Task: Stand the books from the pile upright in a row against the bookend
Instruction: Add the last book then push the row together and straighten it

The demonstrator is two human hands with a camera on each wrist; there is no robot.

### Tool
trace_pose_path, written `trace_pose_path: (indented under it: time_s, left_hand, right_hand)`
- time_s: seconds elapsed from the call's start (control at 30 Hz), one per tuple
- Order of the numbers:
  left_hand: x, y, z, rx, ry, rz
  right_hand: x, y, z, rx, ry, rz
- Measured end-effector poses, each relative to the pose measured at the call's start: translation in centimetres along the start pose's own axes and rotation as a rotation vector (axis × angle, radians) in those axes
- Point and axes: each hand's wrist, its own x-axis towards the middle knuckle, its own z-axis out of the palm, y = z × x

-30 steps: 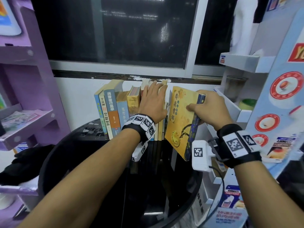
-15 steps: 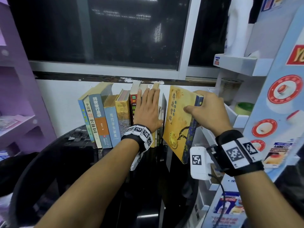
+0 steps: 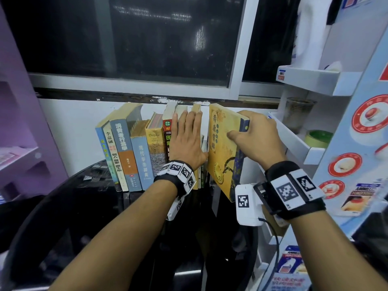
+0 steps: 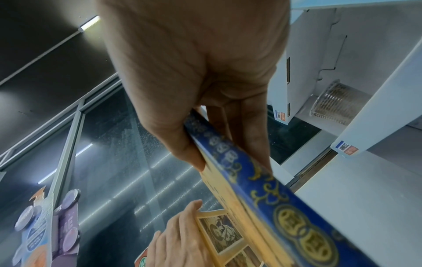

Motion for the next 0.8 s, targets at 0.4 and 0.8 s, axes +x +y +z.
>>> trace_pose_path:
  time_s: [0.4, 0.8]
  left_hand:
    - [-0.2, -0.7, 0.4, -0.006, 0.043, 0.016]
    - [-0.3, -0.7, 0.4, 0.010, 0.043, 0.013]
  right_hand:
    - [0.9, -0.3, 0.7, 0.074, 0.009, 0.020]
    - [3.4, 0.2, 3.8, 0.139, 0.136, 0.013]
